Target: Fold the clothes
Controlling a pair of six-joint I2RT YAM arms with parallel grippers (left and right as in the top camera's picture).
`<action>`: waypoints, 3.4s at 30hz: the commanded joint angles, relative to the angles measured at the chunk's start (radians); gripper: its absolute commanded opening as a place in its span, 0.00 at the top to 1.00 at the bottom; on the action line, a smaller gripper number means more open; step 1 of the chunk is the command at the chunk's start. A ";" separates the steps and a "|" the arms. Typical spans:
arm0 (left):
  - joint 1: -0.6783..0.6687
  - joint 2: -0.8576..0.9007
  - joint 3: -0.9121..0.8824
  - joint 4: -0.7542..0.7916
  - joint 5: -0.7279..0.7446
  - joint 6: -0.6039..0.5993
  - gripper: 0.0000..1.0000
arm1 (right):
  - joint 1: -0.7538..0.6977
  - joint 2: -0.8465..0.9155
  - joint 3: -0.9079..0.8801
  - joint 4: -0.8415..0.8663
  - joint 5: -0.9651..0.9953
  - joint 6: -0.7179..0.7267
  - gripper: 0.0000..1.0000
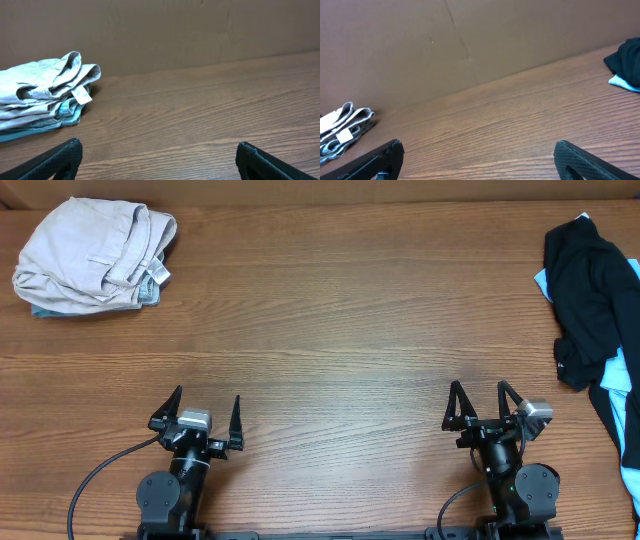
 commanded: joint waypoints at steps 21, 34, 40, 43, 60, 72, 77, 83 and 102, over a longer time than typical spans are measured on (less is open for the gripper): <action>0.006 -0.010 -0.006 0.000 0.001 -0.012 0.00 | -0.004 -0.011 -0.010 0.008 -0.004 0.005 0.00; 0.006 -0.010 -0.006 0.000 0.001 -0.012 0.00 | -0.004 -0.011 -0.010 0.008 -0.003 0.005 0.00; 0.006 -0.010 -0.006 0.000 0.001 -0.012 0.00 | -0.004 -0.011 -0.010 0.008 -0.004 0.005 0.00; 0.006 -0.010 -0.006 0.000 0.001 -0.013 0.00 | -0.004 -0.011 -0.010 0.008 -0.004 0.005 0.00; 0.006 -0.010 -0.006 -0.003 -0.042 0.028 0.00 | -0.004 -0.011 -0.010 0.014 0.093 -0.007 0.00; 0.006 -0.010 -0.004 0.022 0.014 -0.013 0.00 | -0.004 -0.011 -0.010 0.105 0.021 -0.007 0.00; 0.006 0.002 0.088 -0.076 0.011 -0.089 0.00 | -0.004 -0.011 0.033 0.080 0.011 -0.012 0.00; 0.006 0.118 0.271 -0.213 0.004 -0.087 0.00 | -0.004 0.031 0.165 0.040 -0.005 -0.040 0.00; 0.006 0.939 1.225 -0.824 0.011 -0.080 0.00 | -0.005 0.948 1.290 -0.735 -0.034 -0.240 0.00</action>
